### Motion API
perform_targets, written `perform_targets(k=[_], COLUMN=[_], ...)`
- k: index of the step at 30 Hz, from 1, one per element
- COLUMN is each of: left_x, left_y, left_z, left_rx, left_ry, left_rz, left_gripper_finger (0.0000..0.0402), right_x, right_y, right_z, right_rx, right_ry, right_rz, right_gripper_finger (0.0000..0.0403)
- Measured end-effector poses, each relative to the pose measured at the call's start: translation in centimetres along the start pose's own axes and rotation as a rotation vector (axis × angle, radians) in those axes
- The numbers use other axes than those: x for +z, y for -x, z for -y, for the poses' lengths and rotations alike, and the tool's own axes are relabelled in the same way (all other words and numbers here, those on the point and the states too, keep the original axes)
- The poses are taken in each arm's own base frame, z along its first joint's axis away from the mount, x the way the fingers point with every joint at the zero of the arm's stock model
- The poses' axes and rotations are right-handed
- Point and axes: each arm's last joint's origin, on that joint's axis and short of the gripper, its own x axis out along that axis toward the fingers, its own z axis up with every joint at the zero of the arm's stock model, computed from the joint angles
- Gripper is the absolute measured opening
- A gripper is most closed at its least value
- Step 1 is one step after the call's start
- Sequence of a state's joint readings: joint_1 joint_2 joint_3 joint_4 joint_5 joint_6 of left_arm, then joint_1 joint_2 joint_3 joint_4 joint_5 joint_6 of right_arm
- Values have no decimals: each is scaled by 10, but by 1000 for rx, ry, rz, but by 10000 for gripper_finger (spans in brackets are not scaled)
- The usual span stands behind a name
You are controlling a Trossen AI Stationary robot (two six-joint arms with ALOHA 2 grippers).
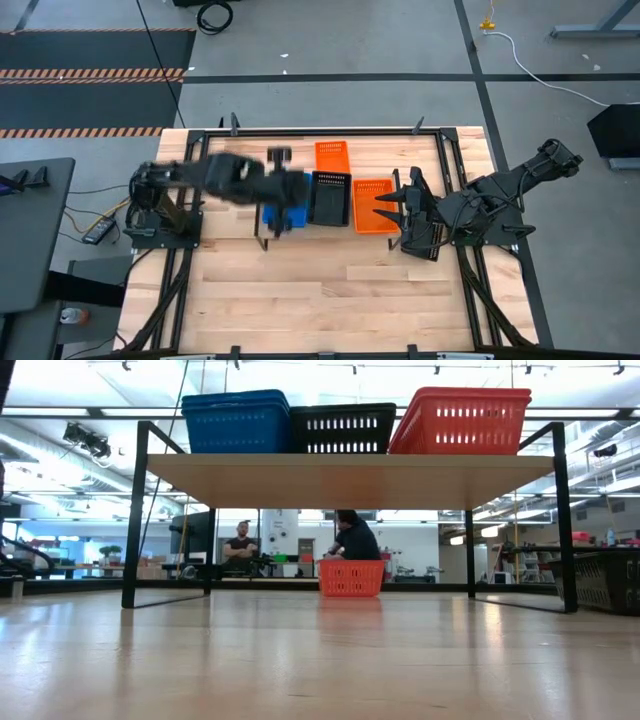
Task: Stack baskets on shelf by color
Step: Stack the orange basket on the stacked orange baskets on the shelf
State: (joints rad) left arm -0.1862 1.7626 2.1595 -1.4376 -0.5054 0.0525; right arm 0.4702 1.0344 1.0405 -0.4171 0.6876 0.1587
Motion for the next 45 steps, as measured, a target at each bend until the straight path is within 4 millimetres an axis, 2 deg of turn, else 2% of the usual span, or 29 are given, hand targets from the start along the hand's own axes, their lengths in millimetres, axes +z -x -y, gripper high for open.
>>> perform_targets(k=[4, 11, 15, 20, 26, 31, 35, 38, 42, 45], left_x=[1, -10, -20, -41, -66, -84, -92, -94, -98, -99], left_y=[-13, -54, -69, -95, -124, -149, -170, -183, -203, -216], left_z=[-40, -103, -135, -172, -210, -236, -250, -253, -253, -250], left_rx=[-30, -21, -51, -109, -74, -56, -201, -254, -181, -196], left_ry=[75, 159, 227, 343, 454, 581, 709, 735, 689, 682], left_rz=[32, -10, 12, -24, -87, -92, -5, 24, -49, -73], left_gripper_finger=[71, 81, 92, 135, 208, 245, 250, 241, 227, 218], right_x=[0, 0, 0, 1, 2, 2, 4, 4, 3, 1], right_y=[0, 0, 0, -3, -7, -9, -12, -14, -16, -17], right_z=[0, 0, 0, 4, 10, 14, 19, 23, 26, 26], right_rx=[0, 1, -1, -20, -52, -74, -99, -119, -135, -139], right_ry=[-6, 7, 41, 92, 92, 80, 65, 47, 10, -9], right_rz=[-1, -2, -3, 1, 0, -4, 0, -4, -15, -29], right_gripper_finger=[139, 139, 139, 139, 139, 139, 139, 139, 139, 139])
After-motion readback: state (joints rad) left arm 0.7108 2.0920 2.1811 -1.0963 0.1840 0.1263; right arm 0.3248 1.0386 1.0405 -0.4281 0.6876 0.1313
